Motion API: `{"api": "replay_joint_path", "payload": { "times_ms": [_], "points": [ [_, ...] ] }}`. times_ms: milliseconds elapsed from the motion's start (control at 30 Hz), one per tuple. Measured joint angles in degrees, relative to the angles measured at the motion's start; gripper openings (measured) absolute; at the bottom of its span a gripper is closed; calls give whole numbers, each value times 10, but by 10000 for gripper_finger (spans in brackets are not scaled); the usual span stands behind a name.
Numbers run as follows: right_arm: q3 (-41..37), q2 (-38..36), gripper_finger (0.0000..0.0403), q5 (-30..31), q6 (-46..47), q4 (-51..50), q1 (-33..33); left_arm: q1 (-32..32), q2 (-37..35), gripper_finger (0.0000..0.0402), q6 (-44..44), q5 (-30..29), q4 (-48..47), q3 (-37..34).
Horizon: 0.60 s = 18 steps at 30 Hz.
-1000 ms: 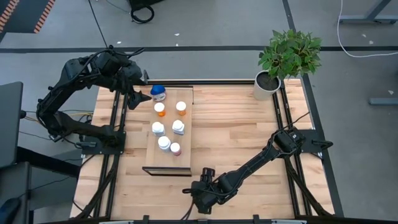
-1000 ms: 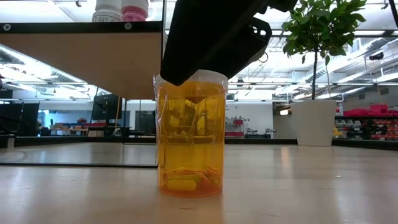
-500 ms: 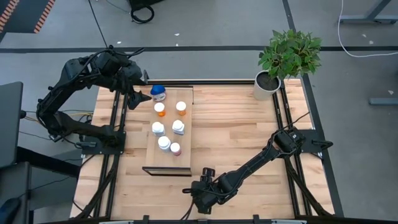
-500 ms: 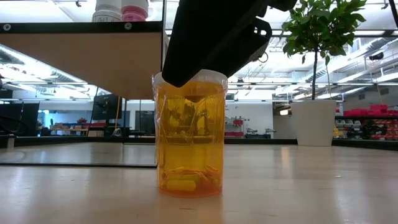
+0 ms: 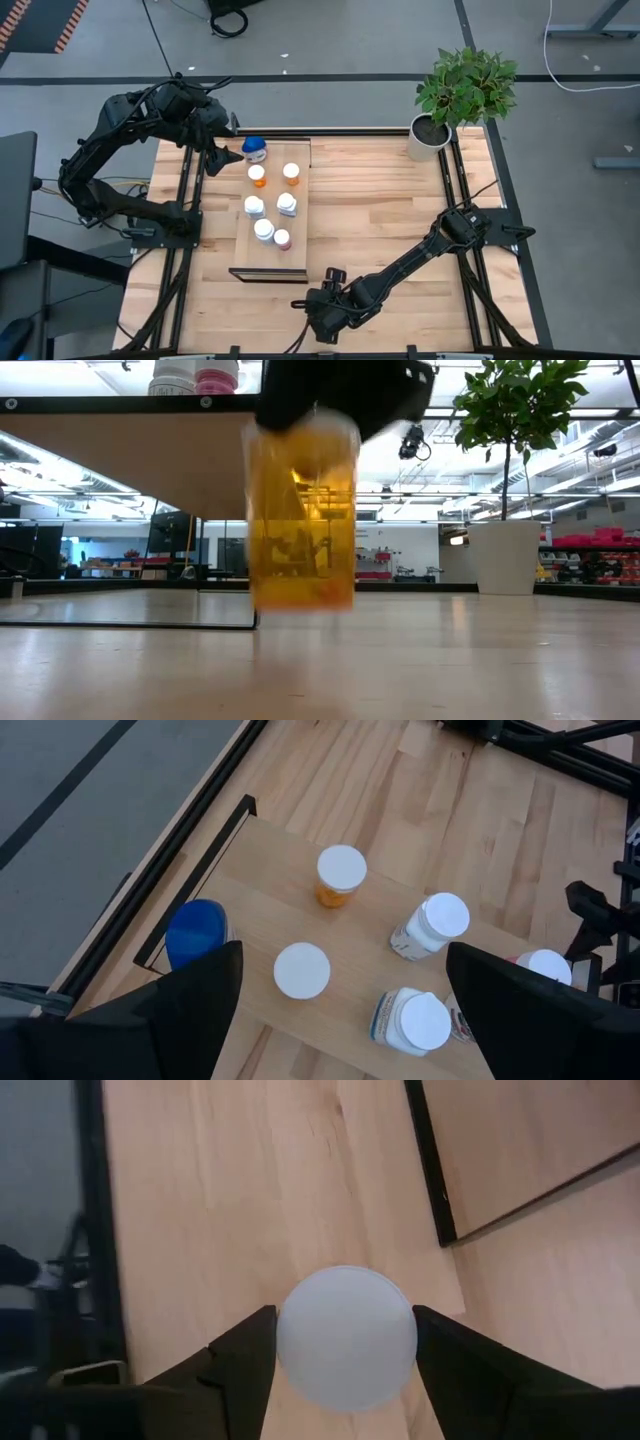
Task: Pick and place medicine bottles onto shelf by color
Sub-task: Put the orange pill bottle on the shelf
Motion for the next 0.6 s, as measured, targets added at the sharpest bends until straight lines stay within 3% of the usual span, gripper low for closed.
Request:
{"api": "replay_joint_path", "payload": {
  "times_ms": [267,467,600],
  "points": [
    [115,0,226,-45,64,-111,0,0,0,355,0,0,0,0],
    [243,0,226,-27,100,-238,-2,0,0,355,0,0,0,0],
    [246,-19,226,-27,128,-275,-8,0,0,355,0,0,5,0]
  ]
}}
